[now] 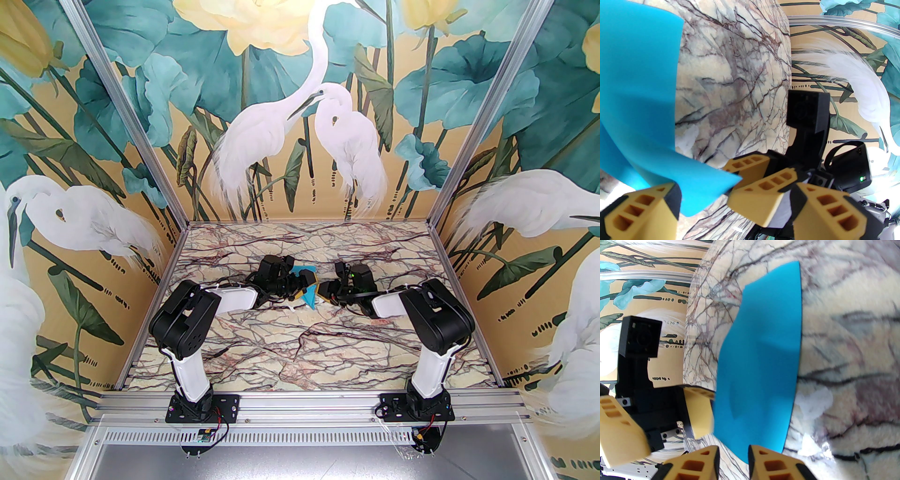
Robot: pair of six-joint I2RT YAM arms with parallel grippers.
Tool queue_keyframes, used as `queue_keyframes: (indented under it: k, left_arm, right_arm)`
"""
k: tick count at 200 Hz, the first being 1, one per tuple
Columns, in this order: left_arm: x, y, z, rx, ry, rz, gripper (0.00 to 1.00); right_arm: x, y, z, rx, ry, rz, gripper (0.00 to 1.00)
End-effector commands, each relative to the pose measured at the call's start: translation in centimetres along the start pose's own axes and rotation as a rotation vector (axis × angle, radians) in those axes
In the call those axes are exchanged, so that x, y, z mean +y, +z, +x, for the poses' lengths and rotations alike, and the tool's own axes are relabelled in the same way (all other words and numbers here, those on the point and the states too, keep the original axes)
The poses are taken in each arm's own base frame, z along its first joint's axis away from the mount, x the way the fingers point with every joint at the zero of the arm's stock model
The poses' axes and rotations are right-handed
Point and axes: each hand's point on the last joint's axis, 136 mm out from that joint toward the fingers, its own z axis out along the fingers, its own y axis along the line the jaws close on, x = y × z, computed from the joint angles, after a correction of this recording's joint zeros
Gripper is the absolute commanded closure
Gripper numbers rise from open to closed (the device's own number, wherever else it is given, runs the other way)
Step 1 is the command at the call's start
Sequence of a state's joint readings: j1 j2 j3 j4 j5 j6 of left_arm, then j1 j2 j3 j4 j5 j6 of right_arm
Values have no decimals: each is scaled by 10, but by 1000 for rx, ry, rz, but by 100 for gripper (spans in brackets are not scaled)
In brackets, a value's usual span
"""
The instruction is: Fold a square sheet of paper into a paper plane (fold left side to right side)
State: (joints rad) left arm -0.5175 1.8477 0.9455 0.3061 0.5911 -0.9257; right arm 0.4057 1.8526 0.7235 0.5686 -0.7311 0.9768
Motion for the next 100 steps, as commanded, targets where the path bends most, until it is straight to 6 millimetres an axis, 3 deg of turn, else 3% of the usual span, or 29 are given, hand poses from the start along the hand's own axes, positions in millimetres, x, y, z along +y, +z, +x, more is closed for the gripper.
queue_keyframes:
  k: [1,43,100]
  left_arm:
    - [0,7,3,22,-9,2,19]
    - [-1,7,4,27,-5,5,19]
    - [-2,7,4,29,-4,5,19]
  right_arm:
    - [16,-3,-7,-21,-29,-49,72]
    - [15,4,-13,-26,-18,-53,73]
    - [10,12,-19,-15,-9,-35,82]
